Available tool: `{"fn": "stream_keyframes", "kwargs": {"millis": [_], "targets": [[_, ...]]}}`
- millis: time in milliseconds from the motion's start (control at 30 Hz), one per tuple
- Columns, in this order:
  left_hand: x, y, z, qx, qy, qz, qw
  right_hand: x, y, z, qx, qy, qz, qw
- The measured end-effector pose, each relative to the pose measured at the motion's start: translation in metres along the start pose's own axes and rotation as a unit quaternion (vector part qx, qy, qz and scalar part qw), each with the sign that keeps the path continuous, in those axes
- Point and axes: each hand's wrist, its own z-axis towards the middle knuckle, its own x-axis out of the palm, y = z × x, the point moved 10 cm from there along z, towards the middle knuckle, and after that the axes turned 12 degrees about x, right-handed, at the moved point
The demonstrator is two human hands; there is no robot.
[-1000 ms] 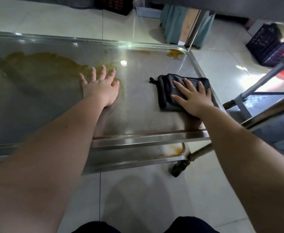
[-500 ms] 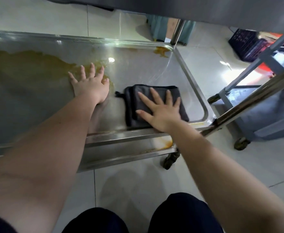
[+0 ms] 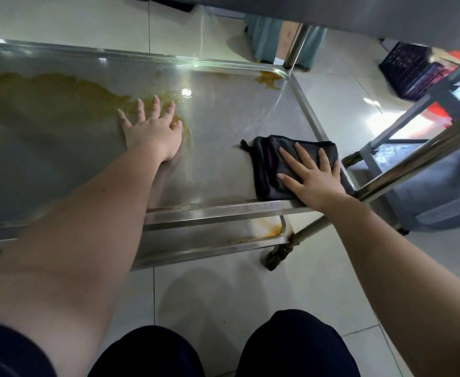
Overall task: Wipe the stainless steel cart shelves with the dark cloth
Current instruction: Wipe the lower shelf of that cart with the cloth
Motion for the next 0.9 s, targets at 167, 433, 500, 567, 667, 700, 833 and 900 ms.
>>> {"fn": "stream_keyframes", "kwargs": {"millis": [167, 433, 500, 567, 667, 700, 833, 900], "targets": [[0.001, 0.001, 0.0, 0.002, -0.005, 0.004, 1.0, 0.005, 0.044, -0.023, -0.011, -0.004, 0.008, 1.0], [-0.002, -0.001, -0.002, 0.016, -0.007, -0.015, 1.0, 0.013, 0.137, -0.039, -0.083, 0.005, -0.001, 0.997], [-0.002, -0.003, -0.004, 0.031, 0.001, -0.027, 0.999, 0.014, 0.134, -0.038, -0.08, 0.007, -0.001, 0.997], [0.0, -0.004, -0.012, 0.047, 0.013, -0.024, 0.999, 0.013, 0.133, -0.039, -0.081, 0.007, 0.001, 0.997], [0.003, 0.0, -0.036, 0.064, 0.024, -0.022, 0.997, 0.011, 0.135, -0.04, -0.084, 0.009, 0.004, 0.996], [0.004, 0.003, -0.046, 0.066, 0.023, -0.02, 0.997, 0.011, 0.135, -0.041, -0.083, 0.013, 0.005, 0.996], [0.003, 0.015, -0.079, 0.059, -0.01, -0.006, 0.998, 0.012, 0.134, -0.038, -0.059, 0.065, 0.009, 0.996], [0.002, 0.016, -0.087, 0.059, -0.041, 0.009, 0.997, 0.005, 0.139, -0.034, -0.039, 0.087, 0.033, 0.995]]}}
